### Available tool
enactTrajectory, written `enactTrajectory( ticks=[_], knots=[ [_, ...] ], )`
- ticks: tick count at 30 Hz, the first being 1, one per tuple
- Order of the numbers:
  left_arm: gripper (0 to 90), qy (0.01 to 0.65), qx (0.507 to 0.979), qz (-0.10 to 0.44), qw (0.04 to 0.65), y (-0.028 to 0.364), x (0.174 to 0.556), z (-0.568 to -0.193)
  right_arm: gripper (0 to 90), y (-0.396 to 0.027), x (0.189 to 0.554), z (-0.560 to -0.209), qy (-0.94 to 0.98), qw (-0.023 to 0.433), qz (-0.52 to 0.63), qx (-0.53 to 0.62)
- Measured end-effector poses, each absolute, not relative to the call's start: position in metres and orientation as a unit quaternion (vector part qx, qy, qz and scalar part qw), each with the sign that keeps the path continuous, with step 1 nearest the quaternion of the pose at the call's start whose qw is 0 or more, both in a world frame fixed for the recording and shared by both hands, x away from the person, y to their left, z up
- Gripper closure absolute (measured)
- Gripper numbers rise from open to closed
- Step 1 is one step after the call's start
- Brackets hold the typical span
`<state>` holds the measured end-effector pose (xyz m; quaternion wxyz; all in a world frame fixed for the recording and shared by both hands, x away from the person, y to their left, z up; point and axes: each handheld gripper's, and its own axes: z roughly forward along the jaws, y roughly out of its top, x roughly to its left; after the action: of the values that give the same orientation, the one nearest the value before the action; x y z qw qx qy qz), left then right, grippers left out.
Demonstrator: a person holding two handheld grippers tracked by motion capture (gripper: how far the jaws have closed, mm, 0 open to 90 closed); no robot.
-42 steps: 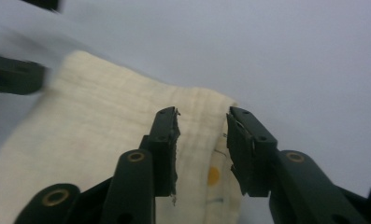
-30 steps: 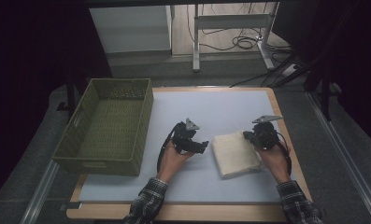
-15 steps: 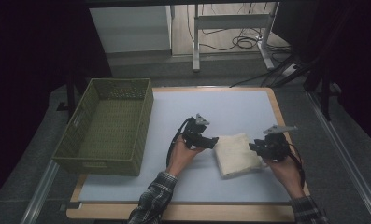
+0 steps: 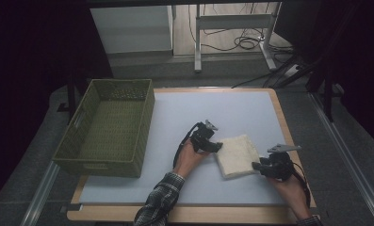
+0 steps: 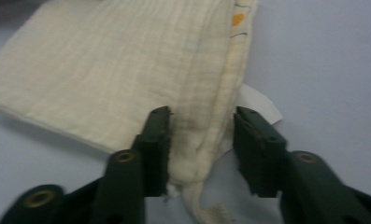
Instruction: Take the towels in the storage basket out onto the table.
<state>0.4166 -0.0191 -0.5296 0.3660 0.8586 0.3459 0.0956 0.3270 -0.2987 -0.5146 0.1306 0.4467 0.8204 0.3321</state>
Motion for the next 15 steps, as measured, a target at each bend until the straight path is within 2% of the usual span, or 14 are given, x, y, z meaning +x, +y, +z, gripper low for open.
enactTrajectory(
  ticks=[2, 4, 5, 7, 8, 11, 13, 15],
  knots=[
    [46.8, 0.348, 0.861, 0.087, 0.360, -0.0185, 0.4145, -0.5273, 70.1, -0.2983, 0.3273, -0.5146, 0.820, 0.121, 0.334, 0.449],
    [46.7, 0.350, 0.861, 0.082, 0.360, -0.0159, 0.4124, -0.5269, 75.0, -0.2992, 0.3290, -0.5152, 0.818, 0.107, 0.342, 0.451],
    [46.8, 0.354, 0.857, 0.078, 0.366, -0.0142, 0.4117, -0.5280, 81.2, -0.2999, 0.3299, -0.5157, 0.817, 0.096, 0.347, 0.450],
    [49.3, 0.356, 0.855, 0.082, 0.368, -0.0129, 0.4104, -0.5290, 83.1, -0.3008, 0.3312, -0.5171, 0.816, 0.084, 0.355, 0.449],
    [53.4, 0.358, 0.854, 0.078, 0.369, -0.0127, 0.4101, -0.5285, 83.9, -0.3006, 0.3314, -0.5166, 0.815, 0.080, 0.354, 0.451],
    [76.0, 0.352, 0.855, 0.045, 0.378, -0.0132, 0.4102, -0.5280, 85.0, -0.2993, 0.3312, -0.5157, 0.818, 0.083, 0.352, 0.448],
    [81.9, 0.345, 0.857, 0.057, 0.379, -0.0143, 0.4081, -0.5263, 85.4, -0.3002, 0.3316, -0.5151, 0.818, 0.079, 0.353, 0.448],
    [83.6, 0.336, 0.858, 0.070, 0.382, -0.0140, 0.4062, -0.5225, 85.6, -0.3021, 0.3312, -0.5134, 0.813, 0.073, 0.366, 0.447]
  ],
)
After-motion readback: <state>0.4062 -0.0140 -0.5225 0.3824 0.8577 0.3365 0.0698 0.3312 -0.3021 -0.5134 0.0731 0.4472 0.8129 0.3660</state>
